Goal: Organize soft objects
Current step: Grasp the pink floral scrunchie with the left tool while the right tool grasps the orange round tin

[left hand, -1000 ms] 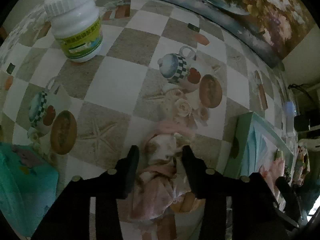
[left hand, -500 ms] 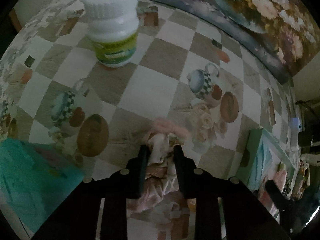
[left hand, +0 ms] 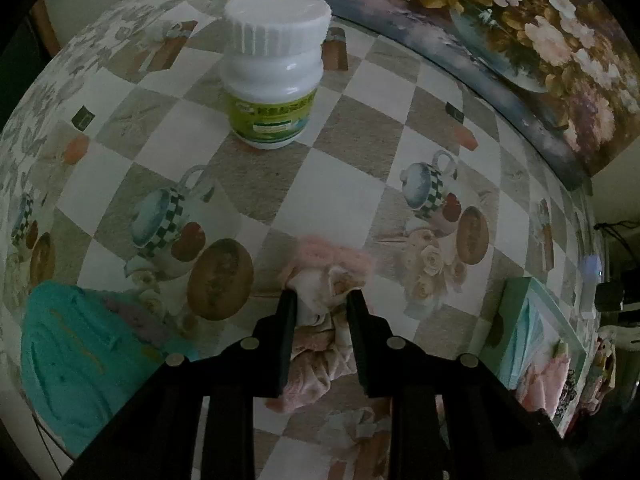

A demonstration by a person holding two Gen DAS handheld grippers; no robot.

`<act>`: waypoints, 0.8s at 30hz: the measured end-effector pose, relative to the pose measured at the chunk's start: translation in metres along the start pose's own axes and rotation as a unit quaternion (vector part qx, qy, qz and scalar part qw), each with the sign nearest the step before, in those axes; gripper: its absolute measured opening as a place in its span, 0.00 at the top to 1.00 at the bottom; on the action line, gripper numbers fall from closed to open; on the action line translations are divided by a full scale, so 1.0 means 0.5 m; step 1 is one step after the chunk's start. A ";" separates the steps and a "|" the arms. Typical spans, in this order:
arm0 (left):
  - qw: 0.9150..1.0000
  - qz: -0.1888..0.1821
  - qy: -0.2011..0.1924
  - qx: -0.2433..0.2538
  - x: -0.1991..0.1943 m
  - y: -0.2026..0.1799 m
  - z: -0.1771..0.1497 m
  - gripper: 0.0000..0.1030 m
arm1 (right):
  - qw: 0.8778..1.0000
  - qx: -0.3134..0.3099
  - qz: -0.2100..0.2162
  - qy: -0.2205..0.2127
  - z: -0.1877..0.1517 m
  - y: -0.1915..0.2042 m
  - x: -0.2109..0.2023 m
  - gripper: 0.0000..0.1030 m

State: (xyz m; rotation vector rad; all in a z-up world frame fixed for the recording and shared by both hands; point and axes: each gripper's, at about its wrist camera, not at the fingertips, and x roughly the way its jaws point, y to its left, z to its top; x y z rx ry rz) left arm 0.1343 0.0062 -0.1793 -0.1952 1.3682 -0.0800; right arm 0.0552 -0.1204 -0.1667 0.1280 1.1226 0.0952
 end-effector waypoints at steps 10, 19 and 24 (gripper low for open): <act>1.000 -0.001 0.001 -0.001 -0.001 0.001 0.000 0.74 | 1.000 -0.008 -0.007 0.025 -0.008 0.004 0.037 0.42; 1.000 -0.001 0.000 -0.002 0.002 -0.001 0.001 0.74 | 0.999 -0.014 -0.021 0.032 -0.011 0.006 0.052 0.43; 1.000 0.000 0.001 -0.002 0.002 -0.001 0.001 0.74 | 0.999 -0.017 -0.038 0.033 -0.011 0.006 0.056 0.50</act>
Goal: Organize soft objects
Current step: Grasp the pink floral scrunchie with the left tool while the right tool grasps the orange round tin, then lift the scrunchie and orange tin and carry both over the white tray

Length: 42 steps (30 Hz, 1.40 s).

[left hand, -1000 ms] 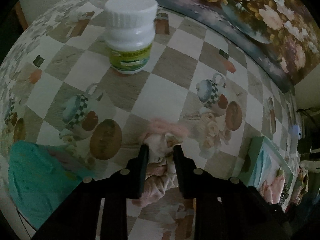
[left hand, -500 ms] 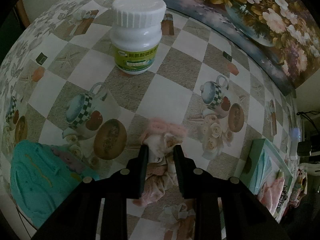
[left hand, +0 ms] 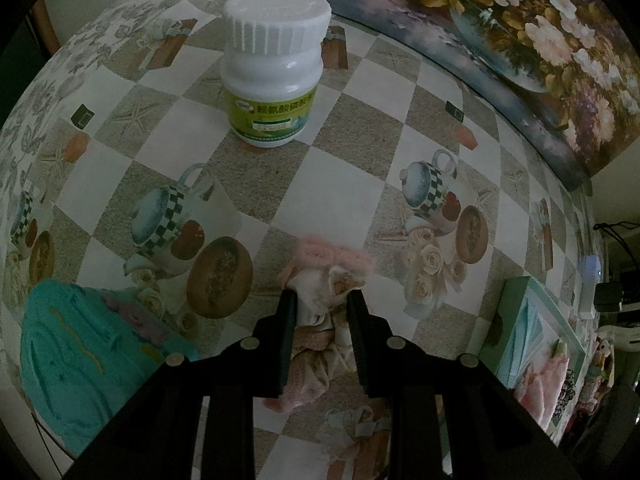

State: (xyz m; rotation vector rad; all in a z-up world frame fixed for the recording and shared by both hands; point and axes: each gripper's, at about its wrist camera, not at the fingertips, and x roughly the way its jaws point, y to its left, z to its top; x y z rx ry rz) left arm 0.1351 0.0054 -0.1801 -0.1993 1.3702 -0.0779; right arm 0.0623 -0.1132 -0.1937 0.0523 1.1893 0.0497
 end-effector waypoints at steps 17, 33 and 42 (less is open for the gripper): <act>1.000 -0.006 -0.013 0.001 -0.018 -0.006 -0.002 0.74 | 0.999 0.038 0.017 -0.017 0.006 -0.027 -0.026 0.55; 0.996 -0.048 -0.076 0.008 -0.129 -0.010 0.010 0.74 | 0.994 0.076 0.018 -0.082 0.022 -0.057 -0.120 0.55; 0.999 -0.029 -0.034 0.011 -0.059 -0.013 0.011 0.71 | 0.993 0.084 0.013 -0.081 0.022 -0.069 -0.123 0.54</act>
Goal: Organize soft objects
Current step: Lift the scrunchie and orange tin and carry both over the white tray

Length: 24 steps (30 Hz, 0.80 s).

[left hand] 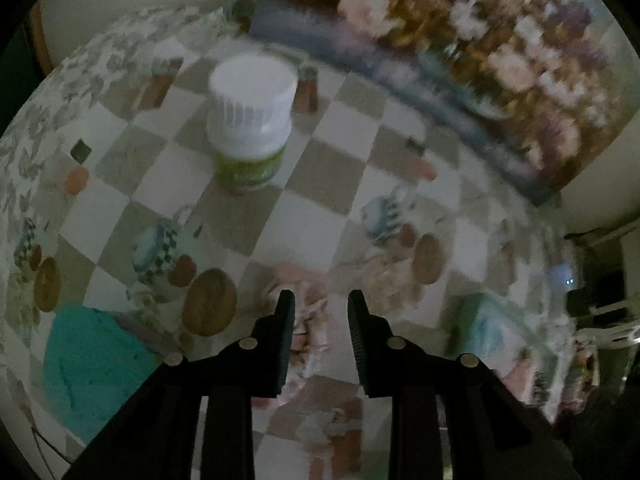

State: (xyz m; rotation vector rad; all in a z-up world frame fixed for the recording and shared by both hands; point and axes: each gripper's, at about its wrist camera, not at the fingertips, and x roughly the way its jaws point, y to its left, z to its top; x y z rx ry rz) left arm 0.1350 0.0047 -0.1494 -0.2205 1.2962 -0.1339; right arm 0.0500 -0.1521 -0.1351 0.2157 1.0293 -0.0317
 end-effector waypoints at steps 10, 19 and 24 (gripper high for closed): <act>0.998 0.043 0.017 0.035 0.056 -0.020 -0.016 0.46 | 1.000 0.010 -0.002 0.010 -0.005 -0.013 0.010 0.54; 0.996 0.062 0.039 0.049 0.102 -0.024 -0.029 0.52 | 1.000 0.015 0.001 0.010 -0.004 -0.017 0.011 0.54; 0.997 0.061 0.037 0.037 0.103 -0.013 -0.029 0.73 | 1.000 0.017 0.002 0.009 -0.004 -0.019 0.011 0.55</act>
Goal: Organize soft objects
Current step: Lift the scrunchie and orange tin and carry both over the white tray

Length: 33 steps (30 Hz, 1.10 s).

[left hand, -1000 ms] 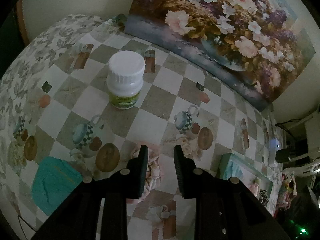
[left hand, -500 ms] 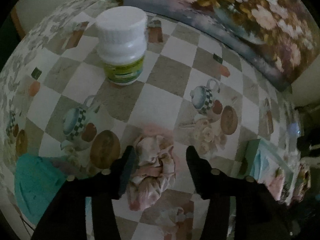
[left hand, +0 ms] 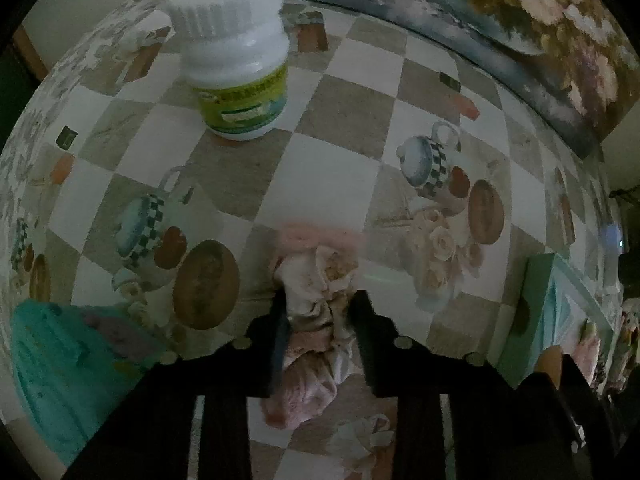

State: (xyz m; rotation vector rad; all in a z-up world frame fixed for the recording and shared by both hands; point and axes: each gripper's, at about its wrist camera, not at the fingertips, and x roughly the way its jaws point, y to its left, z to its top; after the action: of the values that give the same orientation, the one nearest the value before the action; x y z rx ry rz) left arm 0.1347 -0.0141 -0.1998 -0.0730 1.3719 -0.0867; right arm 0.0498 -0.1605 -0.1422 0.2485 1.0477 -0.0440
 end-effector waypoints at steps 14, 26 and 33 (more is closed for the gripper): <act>0.997 -0.049 -0.053 -0.013 -0.099 0.018 0.016 0.82 | 1.000 0.007 0.001 -0.008 0.003 -0.003 -0.010 0.55; 0.986 -0.092 -0.141 0.002 -0.254 0.001 0.011 0.82 | 0.997 0.026 -0.012 -0.073 0.024 -0.020 -0.110 0.54; 0.980 -0.112 -0.165 0.017 -0.306 -0.017 -0.015 0.82 | 0.993 0.059 -0.029 -0.096 0.022 -0.064 -0.160 0.54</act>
State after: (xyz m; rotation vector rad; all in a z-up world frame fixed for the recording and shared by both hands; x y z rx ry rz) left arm 0.0974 -0.0065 -0.0513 -0.2053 1.0258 -0.2750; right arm 0.0142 -0.2008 -0.0736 0.3149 0.8619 -0.1795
